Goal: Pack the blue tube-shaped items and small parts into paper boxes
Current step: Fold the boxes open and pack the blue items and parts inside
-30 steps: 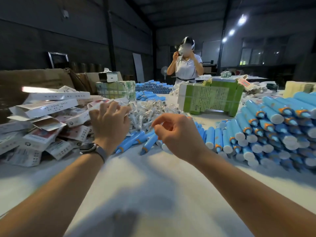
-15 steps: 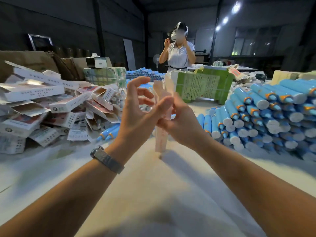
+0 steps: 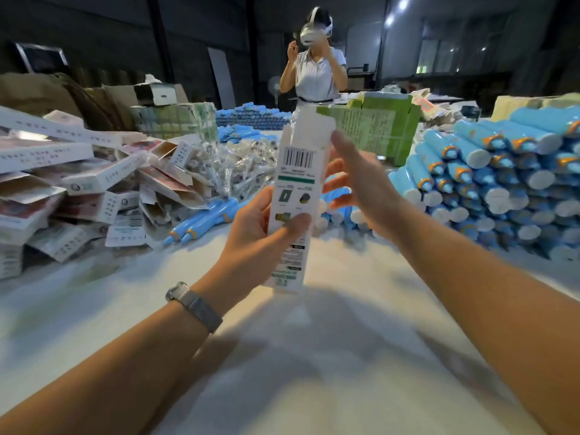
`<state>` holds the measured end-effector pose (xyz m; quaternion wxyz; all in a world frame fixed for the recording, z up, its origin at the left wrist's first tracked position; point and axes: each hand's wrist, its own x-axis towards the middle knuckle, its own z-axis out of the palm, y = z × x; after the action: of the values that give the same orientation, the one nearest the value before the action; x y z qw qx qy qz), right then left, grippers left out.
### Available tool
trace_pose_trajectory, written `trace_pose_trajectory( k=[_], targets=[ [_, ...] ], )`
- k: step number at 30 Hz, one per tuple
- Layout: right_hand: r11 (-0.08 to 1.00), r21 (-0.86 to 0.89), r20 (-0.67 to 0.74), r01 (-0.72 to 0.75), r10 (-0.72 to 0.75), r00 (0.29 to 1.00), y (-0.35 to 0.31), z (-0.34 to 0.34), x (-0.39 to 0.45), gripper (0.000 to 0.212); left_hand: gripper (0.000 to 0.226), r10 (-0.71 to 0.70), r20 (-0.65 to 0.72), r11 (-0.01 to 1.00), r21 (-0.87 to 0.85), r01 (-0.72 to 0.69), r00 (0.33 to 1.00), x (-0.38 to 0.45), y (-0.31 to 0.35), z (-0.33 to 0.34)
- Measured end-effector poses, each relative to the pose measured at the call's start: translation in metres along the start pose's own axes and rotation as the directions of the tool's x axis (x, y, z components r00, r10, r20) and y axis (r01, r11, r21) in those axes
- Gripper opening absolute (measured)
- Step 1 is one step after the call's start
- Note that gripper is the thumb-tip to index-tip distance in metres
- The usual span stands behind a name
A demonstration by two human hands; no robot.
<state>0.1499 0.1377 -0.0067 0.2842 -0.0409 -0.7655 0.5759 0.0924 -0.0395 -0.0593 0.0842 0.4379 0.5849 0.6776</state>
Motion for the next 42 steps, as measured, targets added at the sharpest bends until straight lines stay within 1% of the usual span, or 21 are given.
trace_pose_trajectory(
  k=[1, 2, 3, 4, 6, 7, 9, 12, 15, 17, 19, 21, 23, 24, 25, 27, 29, 32, 34, 37, 42],
  targets=[
    [0.979, -0.199, -0.107, 0.043, -0.065, 0.992, 0.006, 0.001, 0.001, 0.056, 0.037, 0.006, -0.024, 1.000, 0.018, -0.005, 1.000, 0.000, 0.000, 0.000],
    [0.904, -0.422, -0.149, 0.063, -0.138, 0.979, 0.012, 0.001, 0.002, 0.055, 0.038, 0.015, -0.044, 0.999, 0.032, -0.014, 0.999, 0.000, 0.000, -0.001],
    [0.765, -0.644, -0.134, 0.038, -0.160, 0.978, 0.018, -0.002, 0.002, 0.054, 0.039, 0.031, -0.061, 0.998, 0.048, -0.028, 0.998, 0.000, -0.001, -0.002],
    [0.572, -0.820, -0.099, -0.012, -0.121, 0.988, 0.023, -0.004, 0.001, 0.048, 0.040, 0.055, -0.076, 0.996, 0.070, -0.050, 0.996, 0.001, -0.001, -0.003],
    [0.211, -0.976, -0.042, -0.059, 0.084, 0.996, 0.032, -0.009, -0.002, 0.035, 0.045, 0.113, -0.108, 0.985, 0.143, -0.097, 0.988, 0.003, -0.004, -0.004],
    [0.095, -0.994, -0.029, -0.045, 0.161, 0.986, 0.037, -0.009, -0.004, 0.033, 0.048, 0.139, -0.125, 0.976, 0.186, -0.114, 0.982, 0.004, -0.005, -0.005],
    [0.007, -1.000, -0.020, -0.021, 0.149, 0.989, 0.041, -0.009, -0.008, 0.026, 0.052, 0.189, -0.151, 0.959, 0.241, -0.149, 0.970, 0.007, -0.008, -0.006],
    [0.032, -0.999, -0.019, -0.019, 0.007, 1.000, 0.040, -0.005, -0.009, 0.023, 0.053, 0.231, -0.174, 0.944, 0.278, -0.178, 0.957, 0.010, -0.012, -0.011],
    [0.065, -0.998, -0.022, -0.021, -0.015, 1.000, 0.032, -0.001, -0.008, 0.025, 0.055, 0.261, -0.189, 0.924, 0.331, -0.189, 0.947, 0.011, -0.015, -0.015],
    [0.150, -0.986, -0.071, -0.071, 0.005, 0.997, 0.023, -0.004, -0.004, 0.026, 0.056, 0.279, -0.199, 0.915, 0.353, -0.196, 0.939, 0.010, -0.018, -0.018],
    [0.282, -0.948, -0.139, -0.150, 0.060, 0.989, 0.011, -0.011, 0.001, 0.021, 0.055, 0.293, -0.204, 0.897, 0.397, -0.195, 0.934, 0.010, -0.019, -0.019],
    [0.509, -0.818, -0.228, -0.268, 0.140, 0.964, 0.000, -0.019, 0.004, 0.011, 0.054, 0.313, -0.194, 0.872, 0.446, -0.200, 0.930, 0.010, -0.020, -0.021],
    [0.783, -0.481, -0.276, -0.393, 0.290, 0.916, -0.009, -0.025, 0.004, 0.014, 0.051, 0.330, -0.197, 0.855, 0.476, -0.205, 0.923, 0.009, -0.021, -0.023],
    [0.854, -0.253, -0.258, -0.455, 0.394, 0.882, -0.013, -0.026, 0.002, 0.016, 0.048, 0.342, -0.207, 0.848, 0.489, -0.206, 0.917, 0.010, -0.020, -0.024],
    [0.864, -0.027, -0.222, -0.503, 0.486, 0.845, -0.016, -0.025, 0.001, 0.016, 0.044, 0.356, -0.214, 0.837, 0.507, -0.208, 0.910, 0.010, -0.020, -0.025],
    [0.797, 0.319, -0.163, -0.512, 0.578, 0.799, -0.019, -0.020, -0.003, 0.013, 0.040, 0.377, -0.221, 0.825, 0.523, -0.217, 0.900, 0.012, -0.020, -0.026],
    [0.742, 0.501, -0.133, -0.446, 0.576, 0.807, -0.022, -0.012, -0.005, 0.013, 0.039, 0.391, -0.220, 0.821, 0.522, -0.231, 0.894, 0.012, -0.020, -0.027],
    [0.672, 0.654, -0.043, -0.347, 0.491, 0.870, -0.032, 0.001, -0.009, 0.014, 0.039, 0.389, -0.207, 0.826, 0.509, -0.241, 0.898, 0.011, -0.021, -0.027],
    [0.664, 0.699, -0.001, -0.264, 0.370, 0.929, -0.041, 0.006, -0.011, 0.015, 0.038, 0.388, -0.211, 0.823, 0.518, -0.234, 0.897, 0.012, -0.023, -0.028],
    [0.783, 0.617, -0.054, -0.078, 0.141, 0.989, -0.049, 0.012, -0.011, 0.010, 0.038, 0.395, -0.224, 0.812, 0.539, -0.225, 0.891, 0.012, -0.026, -0.032],
    [0.867, 0.475, -0.154, 0.153, -0.089, 0.984, -0.057, 0.016, -0.017, 0.003, 0.040, 0.384, -0.241, 0.780, 0.600, -0.174, 0.891, 0.013, -0.025, -0.034]
  ],
)
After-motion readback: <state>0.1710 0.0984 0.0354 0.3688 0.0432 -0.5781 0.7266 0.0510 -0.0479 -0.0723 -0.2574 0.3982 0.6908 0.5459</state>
